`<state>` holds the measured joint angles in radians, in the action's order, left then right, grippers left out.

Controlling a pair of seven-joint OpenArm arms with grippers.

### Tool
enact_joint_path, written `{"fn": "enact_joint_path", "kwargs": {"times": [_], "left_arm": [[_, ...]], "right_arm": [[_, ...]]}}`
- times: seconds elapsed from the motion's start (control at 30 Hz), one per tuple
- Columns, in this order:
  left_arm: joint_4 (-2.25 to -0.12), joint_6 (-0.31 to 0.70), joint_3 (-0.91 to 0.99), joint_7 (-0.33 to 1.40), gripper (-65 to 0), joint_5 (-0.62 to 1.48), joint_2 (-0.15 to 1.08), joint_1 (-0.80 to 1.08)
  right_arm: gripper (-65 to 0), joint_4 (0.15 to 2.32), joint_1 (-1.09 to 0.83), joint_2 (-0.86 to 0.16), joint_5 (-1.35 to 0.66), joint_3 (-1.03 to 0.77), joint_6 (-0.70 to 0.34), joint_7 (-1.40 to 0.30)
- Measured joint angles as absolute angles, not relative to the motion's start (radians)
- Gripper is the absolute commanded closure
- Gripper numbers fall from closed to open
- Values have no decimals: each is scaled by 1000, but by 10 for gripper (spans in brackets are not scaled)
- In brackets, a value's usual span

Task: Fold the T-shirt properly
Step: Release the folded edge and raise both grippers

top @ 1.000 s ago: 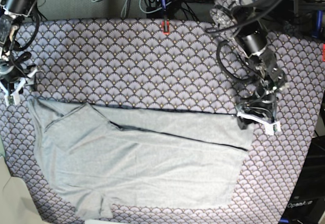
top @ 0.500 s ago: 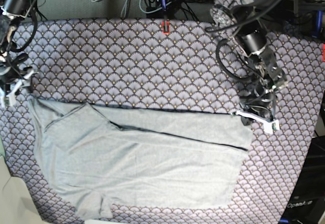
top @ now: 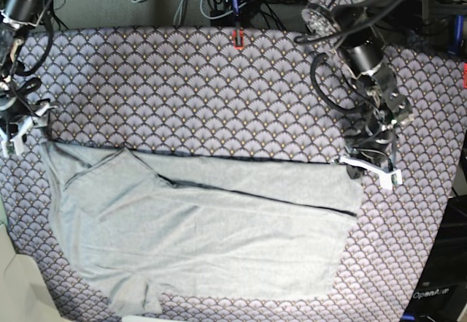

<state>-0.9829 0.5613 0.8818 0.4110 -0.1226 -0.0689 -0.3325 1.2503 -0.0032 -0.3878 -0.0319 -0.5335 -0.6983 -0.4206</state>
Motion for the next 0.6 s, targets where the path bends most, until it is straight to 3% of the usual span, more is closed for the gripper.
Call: {"fn": "enact_joint_path", "kwargs": {"times": [0.6], "left_arm": [[-984, 561, 882, 411, 0, -129, -67, -332]], "right_arm": [[-407, 1108, 101, -387, -30, -533, -698, -346]]}}
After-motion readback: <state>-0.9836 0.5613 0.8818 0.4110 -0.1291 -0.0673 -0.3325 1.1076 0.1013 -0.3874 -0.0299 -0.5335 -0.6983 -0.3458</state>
